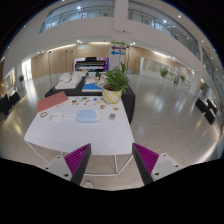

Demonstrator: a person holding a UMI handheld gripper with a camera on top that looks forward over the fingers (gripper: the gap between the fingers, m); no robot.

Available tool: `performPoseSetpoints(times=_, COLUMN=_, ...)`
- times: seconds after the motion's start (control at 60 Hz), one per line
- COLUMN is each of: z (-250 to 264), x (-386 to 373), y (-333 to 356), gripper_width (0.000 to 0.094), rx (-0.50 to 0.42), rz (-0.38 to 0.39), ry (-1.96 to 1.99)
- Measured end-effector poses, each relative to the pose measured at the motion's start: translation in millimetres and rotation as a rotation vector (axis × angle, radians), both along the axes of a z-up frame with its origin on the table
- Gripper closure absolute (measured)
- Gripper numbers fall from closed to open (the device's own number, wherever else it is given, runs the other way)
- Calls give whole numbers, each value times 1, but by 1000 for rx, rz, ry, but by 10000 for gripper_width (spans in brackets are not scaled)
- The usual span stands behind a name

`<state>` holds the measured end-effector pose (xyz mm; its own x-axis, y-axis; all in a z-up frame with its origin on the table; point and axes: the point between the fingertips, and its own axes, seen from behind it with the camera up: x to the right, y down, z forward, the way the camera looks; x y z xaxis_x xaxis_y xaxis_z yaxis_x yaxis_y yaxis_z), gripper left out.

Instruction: Unplug charger

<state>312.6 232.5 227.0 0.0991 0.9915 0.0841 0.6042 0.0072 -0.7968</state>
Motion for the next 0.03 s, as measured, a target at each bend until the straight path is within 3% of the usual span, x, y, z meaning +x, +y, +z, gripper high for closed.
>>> performPoseSetpoints(times=0.033, z=-2, x=5, y=-2, gripper_width=80, rx=-7, rz=3, ry=-1)
